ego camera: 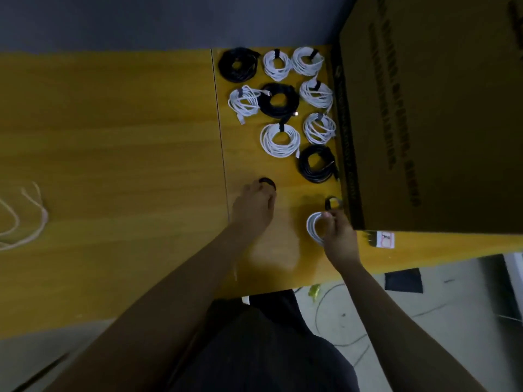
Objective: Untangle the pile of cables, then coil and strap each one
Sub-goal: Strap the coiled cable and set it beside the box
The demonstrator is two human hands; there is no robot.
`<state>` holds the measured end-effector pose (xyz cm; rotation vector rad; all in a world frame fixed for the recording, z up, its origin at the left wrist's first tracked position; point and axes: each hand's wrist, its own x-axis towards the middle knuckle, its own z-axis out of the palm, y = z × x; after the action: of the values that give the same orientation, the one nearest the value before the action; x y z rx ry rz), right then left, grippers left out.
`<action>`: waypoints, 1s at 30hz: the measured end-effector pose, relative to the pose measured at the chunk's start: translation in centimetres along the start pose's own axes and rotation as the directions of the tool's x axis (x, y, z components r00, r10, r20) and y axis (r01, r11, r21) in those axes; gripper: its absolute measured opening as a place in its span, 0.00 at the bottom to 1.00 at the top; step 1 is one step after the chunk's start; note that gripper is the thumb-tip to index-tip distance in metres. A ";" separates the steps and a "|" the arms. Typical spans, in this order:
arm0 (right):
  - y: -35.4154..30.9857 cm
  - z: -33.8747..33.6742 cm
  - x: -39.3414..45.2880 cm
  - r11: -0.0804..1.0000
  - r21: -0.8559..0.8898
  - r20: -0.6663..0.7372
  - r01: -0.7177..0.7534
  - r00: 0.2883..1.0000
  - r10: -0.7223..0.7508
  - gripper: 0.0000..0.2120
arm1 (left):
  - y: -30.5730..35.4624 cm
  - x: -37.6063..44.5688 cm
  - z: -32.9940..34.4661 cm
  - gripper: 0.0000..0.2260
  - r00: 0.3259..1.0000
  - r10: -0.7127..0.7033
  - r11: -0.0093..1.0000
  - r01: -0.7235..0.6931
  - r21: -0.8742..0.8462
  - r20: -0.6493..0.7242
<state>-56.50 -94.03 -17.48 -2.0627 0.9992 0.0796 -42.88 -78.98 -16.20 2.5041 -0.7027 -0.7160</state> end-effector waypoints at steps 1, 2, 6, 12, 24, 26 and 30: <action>0.6 -0.3 0.2 1.000 -0.002 -0.007 0.005 1.000 -0.005 0.12 | 0.8 0.2 0.9 0.08 1.000 0.031 0.999 -0.031 0.012 -0.004; 1.1 -0.6 0.3 1.000 -0.003 -0.018 0.018 1.000 -0.018 0.12 | 1.5 0.5 1.8 0.09 0.997 0.071 0.997 -0.071 0.024 -0.005; 2.6 -1.3 0.0 0.996 -0.049 0.007 0.081 0.997 -0.081 0.12 | 4.1 2.3 5.3 0.16 0.964 0.261 0.965 -0.262 0.022 0.060; 3.1 -1.7 0.4 0.988 -0.104 0.074 0.112 0.992 -0.105 0.16 | 6.0 5.6 8.2 0.16 0.895 0.427 0.892 -0.440 0.104 0.126; -2.9 -0.6 0.1 0.960 0.255 0.112 0.118 0.982 -0.151 0.11 | 2.6 1.0 1.3 0.07 0.979 0.174 0.742 -0.202 -0.639 -0.107; -5.1 0.2 0.0 0.936 0.334 0.185 0.113 0.966 -0.182 0.13 | 1.6 0.0 -0.7 0.05 0.995 0.075 0.646 -0.093 -0.758 -0.058; -9.5 1.8 -1.0 0.899 0.396 0.228 0.189 0.928 -0.295 0.13 | -0.8 -1.4 -4.3 0.04 0.999 -0.035 0.533 0.022 -0.846 0.004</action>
<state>-50.29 -88.83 -12.11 -1.7509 0.5241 0.0493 -41.16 -76.43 -12.82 1.5871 -0.1866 -0.7949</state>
